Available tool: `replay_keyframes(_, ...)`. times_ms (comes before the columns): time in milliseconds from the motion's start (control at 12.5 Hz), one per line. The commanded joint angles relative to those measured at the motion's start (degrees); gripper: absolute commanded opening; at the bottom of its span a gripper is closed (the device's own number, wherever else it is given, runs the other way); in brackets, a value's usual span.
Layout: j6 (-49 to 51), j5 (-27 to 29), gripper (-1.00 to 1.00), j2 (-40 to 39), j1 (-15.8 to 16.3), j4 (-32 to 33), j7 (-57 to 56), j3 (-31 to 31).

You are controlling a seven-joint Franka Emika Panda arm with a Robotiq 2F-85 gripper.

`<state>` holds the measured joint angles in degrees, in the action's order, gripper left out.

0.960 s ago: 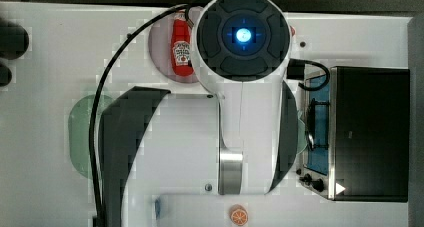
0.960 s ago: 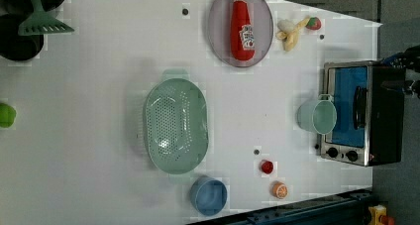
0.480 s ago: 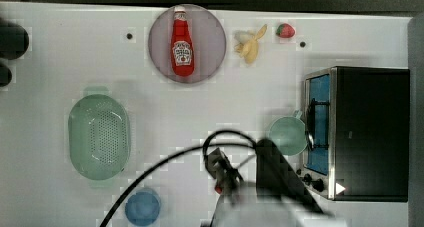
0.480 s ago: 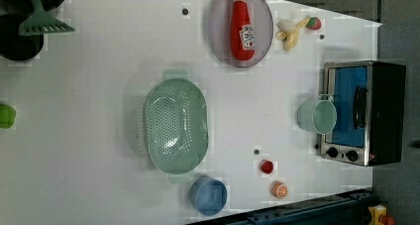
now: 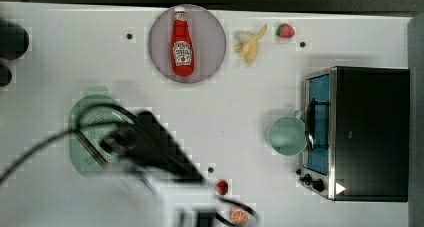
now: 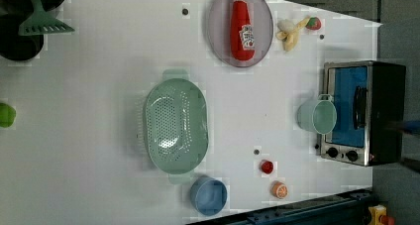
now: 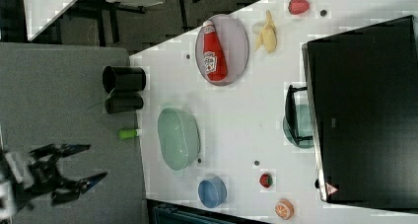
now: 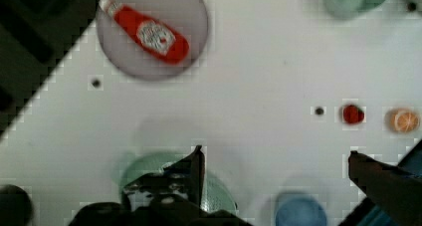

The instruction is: Drag strainer left to right.

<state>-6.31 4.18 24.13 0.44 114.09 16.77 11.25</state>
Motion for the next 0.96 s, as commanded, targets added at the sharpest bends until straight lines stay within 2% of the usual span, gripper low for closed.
replay_keyframes(80, -4.3, 0.4, 1.0, -8.1, 2.5, 3.2, 18.2, 8.8)
replay_keyframes(480, -20.2, -0.6, 1.0, -22.6, 2.6, 4.1, 45.5, 20.9)
replay_keyframes(720, -27.2, -5.2, 1.0, -31.7, 2.8, 4.8, 56.8, 23.2)
replay_keyframes(960, -34.3, -11.1, 1.0, -40.4, 3.4, 4.9, 62.0, 23.0)
